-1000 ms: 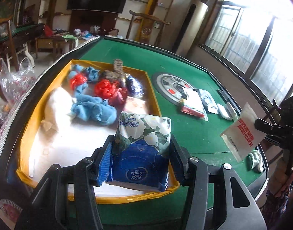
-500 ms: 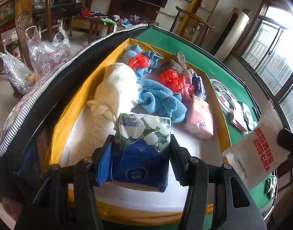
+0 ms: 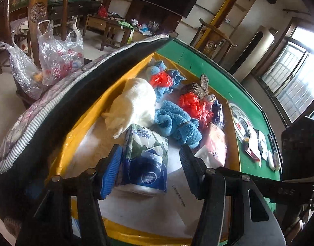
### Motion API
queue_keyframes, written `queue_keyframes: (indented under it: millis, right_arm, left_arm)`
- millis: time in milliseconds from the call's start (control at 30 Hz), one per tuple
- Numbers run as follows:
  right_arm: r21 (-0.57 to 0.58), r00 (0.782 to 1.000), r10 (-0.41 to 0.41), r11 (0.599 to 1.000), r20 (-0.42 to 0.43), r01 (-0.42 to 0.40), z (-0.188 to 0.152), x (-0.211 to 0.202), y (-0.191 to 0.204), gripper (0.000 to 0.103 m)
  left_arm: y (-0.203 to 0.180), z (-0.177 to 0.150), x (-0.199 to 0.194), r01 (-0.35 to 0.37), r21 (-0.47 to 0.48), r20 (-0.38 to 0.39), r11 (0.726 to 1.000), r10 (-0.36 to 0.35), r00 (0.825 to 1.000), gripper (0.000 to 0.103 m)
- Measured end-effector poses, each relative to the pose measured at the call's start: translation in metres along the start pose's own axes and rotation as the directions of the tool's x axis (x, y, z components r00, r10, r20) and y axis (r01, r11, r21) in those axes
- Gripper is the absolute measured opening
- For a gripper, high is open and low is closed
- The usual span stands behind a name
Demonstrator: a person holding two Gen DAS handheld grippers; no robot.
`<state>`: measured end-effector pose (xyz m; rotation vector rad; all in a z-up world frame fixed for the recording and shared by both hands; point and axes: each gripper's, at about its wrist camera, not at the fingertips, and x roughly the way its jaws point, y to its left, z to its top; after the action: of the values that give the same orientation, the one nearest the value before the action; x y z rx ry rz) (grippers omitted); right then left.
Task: Organize soft objects
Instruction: 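Carry the blue tissue pack into the box while the right tool carries the white bag there, then release the tissue pack in the box with the left tool while the right tool releases the white bag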
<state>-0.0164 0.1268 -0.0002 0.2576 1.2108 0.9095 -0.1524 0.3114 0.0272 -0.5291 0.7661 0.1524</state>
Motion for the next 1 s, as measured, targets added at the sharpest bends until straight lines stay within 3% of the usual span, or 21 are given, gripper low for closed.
queue_keyframes:
  millis: [100, 200, 333, 533, 600, 700, 767, 833, 933, 1000]
  right_arm:
    - [-0.018, 0.998, -0.064, 0.998, -0.004, 0.064, 0.007, 0.003, 0.003, 0.005]
    - [-0.044, 0.992, -0.125, 0.991, -0.007, 0.124, 0.014, 0.008, 0.009, 0.005]
    - [-0.076, 0.983, -0.185, 0.980, 0.003, 0.185, 0.021, 0.014, 0.014, 0.005]
    - [-0.214, 0.954, -0.298, 0.931, 0.019, 0.295, 0.012, 0.029, 0.036, 0.006]
    - [-0.242, 0.943, -0.334, 0.913, 0.018, 0.328, 0.005, 0.032, 0.039, 0.019]
    - [-0.299, 0.917, -0.396, 0.869, 0.054, 0.393, -0.006, 0.027, 0.048, 0.022]
    - [-0.314, 0.893, -0.445, 0.840, 0.067, 0.442, -0.012, 0.026, 0.052, 0.048]
    - [-0.348, 0.888, -0.454, 0.823, 0.071, 0.449, -0.020, 0.023, 0.054, 0.048]
    - [-0.391, 0.849, -0.518, 0.762, 0.110, 0.516, -0.032, 0.015, 0.058, 0.051]
    - [-0.412, 0.848, -0.519, 0.752, 0.110, 0.514, -0.038, 0.009, 0.056, 0.051]
  left_arm:
    - [0.008, 0.000, -0.019, -0.002, -0.015, 0.053, 1.000, 0.003, 0.999, 0.065]
    - [0.017, 0.001, -0.029, -0.026, -0.024, 0.080, 0.999, 0.028, 0.996, 0.065]
    - [0.029, -0.001, -0.033, -0.038, -0.050, 0.086, 0.998, 0.042, 0.995, 0.065]
    - [0.035, -0.005, -0.035, -0.020, -0.066, 0.091, 0.998, 0.026, 0.996, 0.065]
    - [0.031, -0.005, -0.037, -0.032, -0.051, 0.100, 0.998, 0.037, 0.994, 0.065]
    - [0.029, -0.006, -0.041, -0.036, -0.040, 0.114, 0.999, 0.041, 0.993, 0.066]
    - [0.028, -0.006, -0.042, -0.055, -0.033, 0.119, 0.998, 0.059, 0.991, 0.066]
    - [0.026, -0.005, -0.042, -0.073, -0.022, 0.124, 0.997, 0.075, 0.989, 0.066]
    - [0.021, -0.006, -0.043, -0.103, -0.001, 0.129, 0.995, 0.103, 0.986, 0.066]
    - [0.017, -0.006, -0.043, -0.119, 0.013, 0.134, 0.993, 0.116, 0.984, 0.068]
